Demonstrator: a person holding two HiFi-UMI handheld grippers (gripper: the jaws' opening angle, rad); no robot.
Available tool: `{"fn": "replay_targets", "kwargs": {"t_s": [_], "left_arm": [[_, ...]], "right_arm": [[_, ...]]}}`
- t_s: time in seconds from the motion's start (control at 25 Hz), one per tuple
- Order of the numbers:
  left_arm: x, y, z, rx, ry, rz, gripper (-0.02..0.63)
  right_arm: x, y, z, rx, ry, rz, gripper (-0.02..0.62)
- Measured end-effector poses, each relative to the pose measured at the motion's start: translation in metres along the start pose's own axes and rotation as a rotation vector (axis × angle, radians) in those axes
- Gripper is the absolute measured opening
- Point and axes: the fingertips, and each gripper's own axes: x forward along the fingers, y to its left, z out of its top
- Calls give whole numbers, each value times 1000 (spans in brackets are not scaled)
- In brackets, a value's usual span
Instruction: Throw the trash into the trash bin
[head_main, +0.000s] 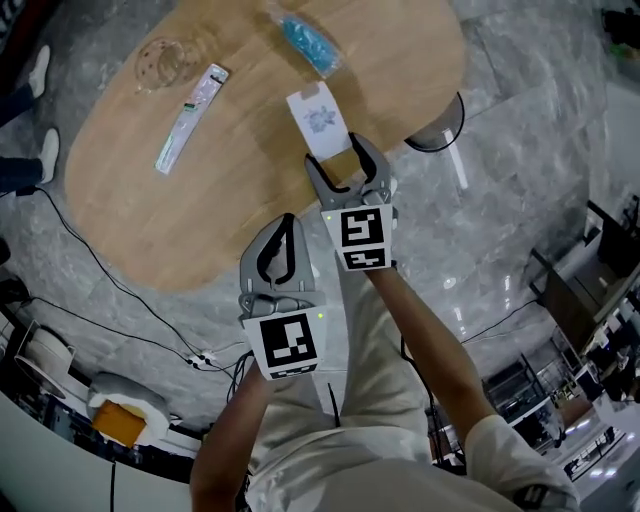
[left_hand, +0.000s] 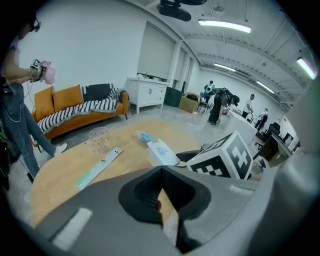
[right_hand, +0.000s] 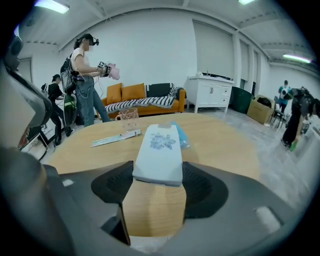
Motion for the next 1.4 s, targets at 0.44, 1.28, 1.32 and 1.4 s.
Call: {"fn": "replay_targets", "kwargs": {"t_s": [0.44,1.28,1.32,1.4], "left_arm": [[48,-97,16,78,22,-69,0],[153,-242,22,173,53,-143,0],[157,-244,18,170,60,-142,0],[168,-248,14,176,61,-143,0]], "right_arm": [[-46,-116,-35,83,-29,-97,334],[-71,-282,-139,204,27,-199,334],[-69,-285,-147,205,39,-197,334],[-61,-293,-161,198,57,-195,334]]}}
